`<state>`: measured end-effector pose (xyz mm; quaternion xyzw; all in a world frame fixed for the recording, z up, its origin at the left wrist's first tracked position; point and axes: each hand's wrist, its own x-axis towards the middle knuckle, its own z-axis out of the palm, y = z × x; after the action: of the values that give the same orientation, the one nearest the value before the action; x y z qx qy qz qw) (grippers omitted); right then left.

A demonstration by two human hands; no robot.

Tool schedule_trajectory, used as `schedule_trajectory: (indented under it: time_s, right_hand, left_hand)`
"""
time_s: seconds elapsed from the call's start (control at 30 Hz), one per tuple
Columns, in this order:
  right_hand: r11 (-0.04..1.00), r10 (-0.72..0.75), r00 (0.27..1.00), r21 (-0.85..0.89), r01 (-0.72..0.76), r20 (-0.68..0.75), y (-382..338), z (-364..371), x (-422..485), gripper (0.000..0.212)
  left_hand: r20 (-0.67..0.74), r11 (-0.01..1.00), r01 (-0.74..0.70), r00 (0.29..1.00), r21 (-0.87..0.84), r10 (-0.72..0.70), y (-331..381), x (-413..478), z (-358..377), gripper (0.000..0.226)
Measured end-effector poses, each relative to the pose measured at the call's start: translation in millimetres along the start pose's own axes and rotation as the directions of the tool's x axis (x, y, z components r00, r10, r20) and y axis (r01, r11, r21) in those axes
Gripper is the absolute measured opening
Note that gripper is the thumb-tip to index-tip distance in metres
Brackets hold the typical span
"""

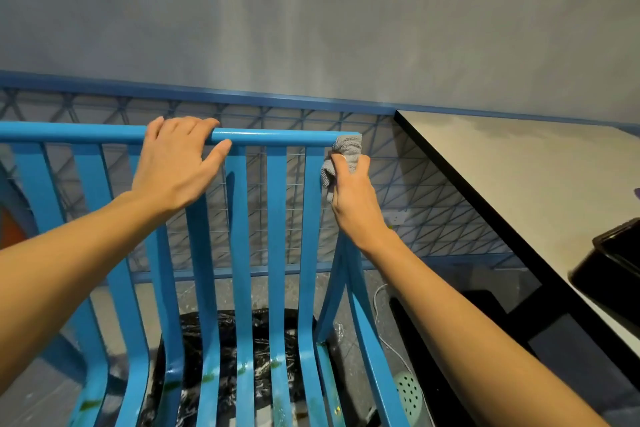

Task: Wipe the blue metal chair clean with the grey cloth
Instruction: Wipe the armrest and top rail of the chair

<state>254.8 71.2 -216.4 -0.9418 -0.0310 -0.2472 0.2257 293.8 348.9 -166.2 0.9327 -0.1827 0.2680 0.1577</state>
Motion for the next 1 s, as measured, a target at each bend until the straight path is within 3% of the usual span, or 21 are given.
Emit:
schedule_trajectory:
  time_s: [0.2, 0.3, 0.43, 0.5, 0.67, 0.77, 1.0]
  right_hand:
    - [0.995, 0.097, 0.978, -0.049, -0.089, 0.184, 14.9, 21.2, -86.6, 0.050]
    - [0.977, 0.197, 0.945, -0.136, -0.166, 0.259, 10.2, 24.2, -136.7, 0.053]
    - [0.965, 0.243, 0.901, -0.185, -0.187, 0.360, 3.6, 8.3, -171.2, 0.052]
    - [0.963, 0.252, 0.869, -0.198, -0.182, 0.426, 0.2, 0.1, -196.1, 0.052]
    - [0.948, 0.290, 0.794, -0.272, -0.163, 0.534, -15.0, -36.0, -259.2, 0.058]
    - [0.945, 0.299, 0.762, -0.291, -0.151, 0.575, -22.5, -58.4, -304.7, 0.069]
    - [0.964, 0.252, 0.867, -0.194, -0.184, 0.430, -27.1, -87.8, -405.8, 0.064]
  left_hand:
    - [0.052, 0.997, 0.010, 0.999, 0.074, -0.014, 2.0, 0.9, 0.6, 0.056]
    - [0.134, 0.993, 0.072, 0.987, 0.089, -0.083, 15.1, -8.0, -3.6, 0.068]
    - [0.304, 0.998, -0.055, 0.951, 0.010, 0.049, 65.4, -65.6, -5.4, 0.080]
    - [0.411, 0.991, -0.067, 0.905, -0.115, 0.109, 99.0, -117.1, 4.8, 0.077]
    - [0.560, 0.893, 0.169, 0.822, -0.416, 0.105, 174.6, -227.2, 30.2, 0.062]
    - [0.622, 0.801, 0.314, 0.778, -0.509, 0.091, 205.9, -279.5, 30.3, 0.054]
    - [0.735, 0.535, 0.634, 0.677, -0.559, -0.034, 247.7, -361.5, 7.5, 0.038]
